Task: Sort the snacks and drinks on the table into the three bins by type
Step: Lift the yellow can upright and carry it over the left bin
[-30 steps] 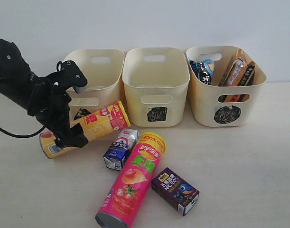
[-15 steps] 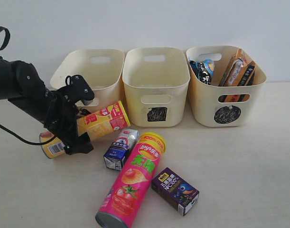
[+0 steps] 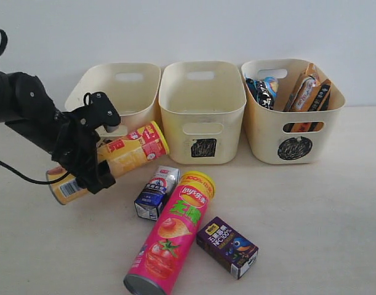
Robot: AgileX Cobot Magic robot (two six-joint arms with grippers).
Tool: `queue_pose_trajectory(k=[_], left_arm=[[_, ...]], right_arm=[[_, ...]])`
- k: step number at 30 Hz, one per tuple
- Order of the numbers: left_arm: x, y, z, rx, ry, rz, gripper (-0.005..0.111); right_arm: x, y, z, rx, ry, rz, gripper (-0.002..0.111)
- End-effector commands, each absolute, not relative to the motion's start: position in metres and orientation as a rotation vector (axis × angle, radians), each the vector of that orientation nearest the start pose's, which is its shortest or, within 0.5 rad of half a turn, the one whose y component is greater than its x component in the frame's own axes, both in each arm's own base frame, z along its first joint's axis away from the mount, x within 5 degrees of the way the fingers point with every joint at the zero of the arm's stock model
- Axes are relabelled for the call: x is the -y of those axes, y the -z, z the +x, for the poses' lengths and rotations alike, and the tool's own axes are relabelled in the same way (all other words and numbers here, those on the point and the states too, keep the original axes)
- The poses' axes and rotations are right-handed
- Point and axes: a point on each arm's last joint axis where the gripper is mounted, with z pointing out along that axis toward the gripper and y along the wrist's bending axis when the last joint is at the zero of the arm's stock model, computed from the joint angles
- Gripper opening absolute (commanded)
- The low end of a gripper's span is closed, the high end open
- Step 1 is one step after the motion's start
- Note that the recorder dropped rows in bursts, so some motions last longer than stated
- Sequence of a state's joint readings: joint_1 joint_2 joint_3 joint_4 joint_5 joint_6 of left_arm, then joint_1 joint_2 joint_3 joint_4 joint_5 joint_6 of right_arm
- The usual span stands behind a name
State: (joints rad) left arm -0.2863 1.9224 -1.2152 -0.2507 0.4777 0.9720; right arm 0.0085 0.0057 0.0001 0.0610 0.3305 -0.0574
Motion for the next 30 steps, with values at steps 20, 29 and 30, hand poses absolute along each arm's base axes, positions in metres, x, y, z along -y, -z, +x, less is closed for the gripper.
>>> queue_pose_trajectory(k=[20,29,30], left_arm=[[0.113,-0.336,0.334,-2.196,0.146,0.784,0.004],[0.134,-0.325,0.419,-2.084,0.201,0.504,0.004],[0.136,-0.326,0.428,-2.058,0.207,0.476,0.004]], right_arm=[[-0.002,-0.184,0.054,-1.809,-0.021,-0.026,0.0],[-0.002,-0.184,0.054,-1.809,-0.021,-0.026,0.0],[-0.002,-0.184,0.054,-1.809,-0.021,-0.026,0.0]])
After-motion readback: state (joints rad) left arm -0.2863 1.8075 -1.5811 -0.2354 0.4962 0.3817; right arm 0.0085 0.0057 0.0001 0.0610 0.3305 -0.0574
